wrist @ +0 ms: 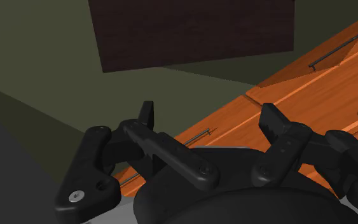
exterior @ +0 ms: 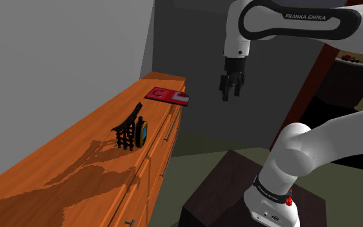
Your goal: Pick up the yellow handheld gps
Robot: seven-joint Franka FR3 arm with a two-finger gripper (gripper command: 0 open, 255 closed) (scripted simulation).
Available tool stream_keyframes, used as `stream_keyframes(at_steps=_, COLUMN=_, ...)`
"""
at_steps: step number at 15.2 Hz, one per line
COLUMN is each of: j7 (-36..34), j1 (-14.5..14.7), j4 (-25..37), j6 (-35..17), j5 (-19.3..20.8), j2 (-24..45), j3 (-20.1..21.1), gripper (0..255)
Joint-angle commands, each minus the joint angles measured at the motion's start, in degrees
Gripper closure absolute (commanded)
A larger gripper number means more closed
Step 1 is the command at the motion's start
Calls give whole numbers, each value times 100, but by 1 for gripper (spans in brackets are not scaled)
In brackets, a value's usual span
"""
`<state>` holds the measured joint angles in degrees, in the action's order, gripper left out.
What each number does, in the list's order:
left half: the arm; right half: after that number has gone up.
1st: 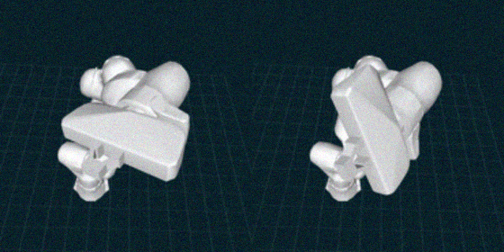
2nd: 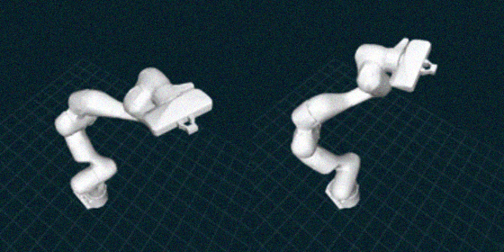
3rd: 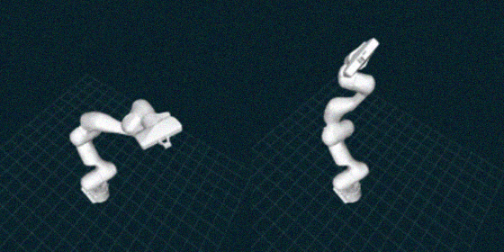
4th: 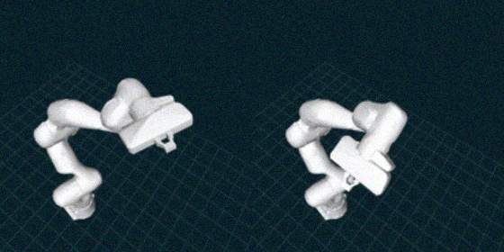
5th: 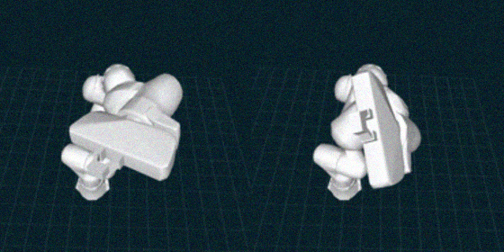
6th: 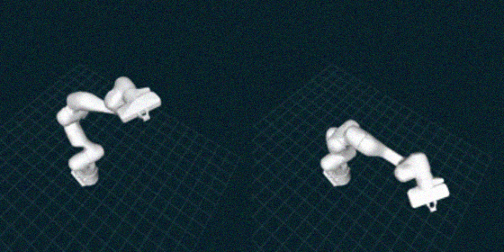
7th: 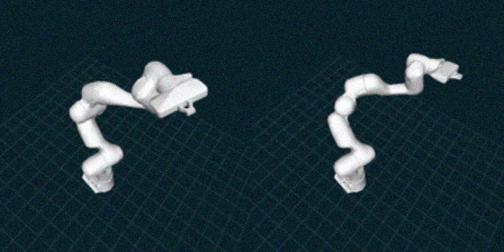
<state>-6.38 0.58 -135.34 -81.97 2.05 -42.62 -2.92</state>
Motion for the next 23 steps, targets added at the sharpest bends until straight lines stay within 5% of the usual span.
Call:
stream_keyframes(at_steps=1, j7=0, j1=0, j4=0, j6=0, j5=0, j2=0, j3=0, gripper=0)
stream_keyframes(at_steps=13, j7=-52, j1=685, j4=-82, j6=-2464, j5=25, j2=1076, j3=935, gripper=0)
stream_keyframes(at_steps=23, j7=-406, j1=965, j4=345, j6=-4226, j5=686, j2=2290, j3=1805, gripper=0)
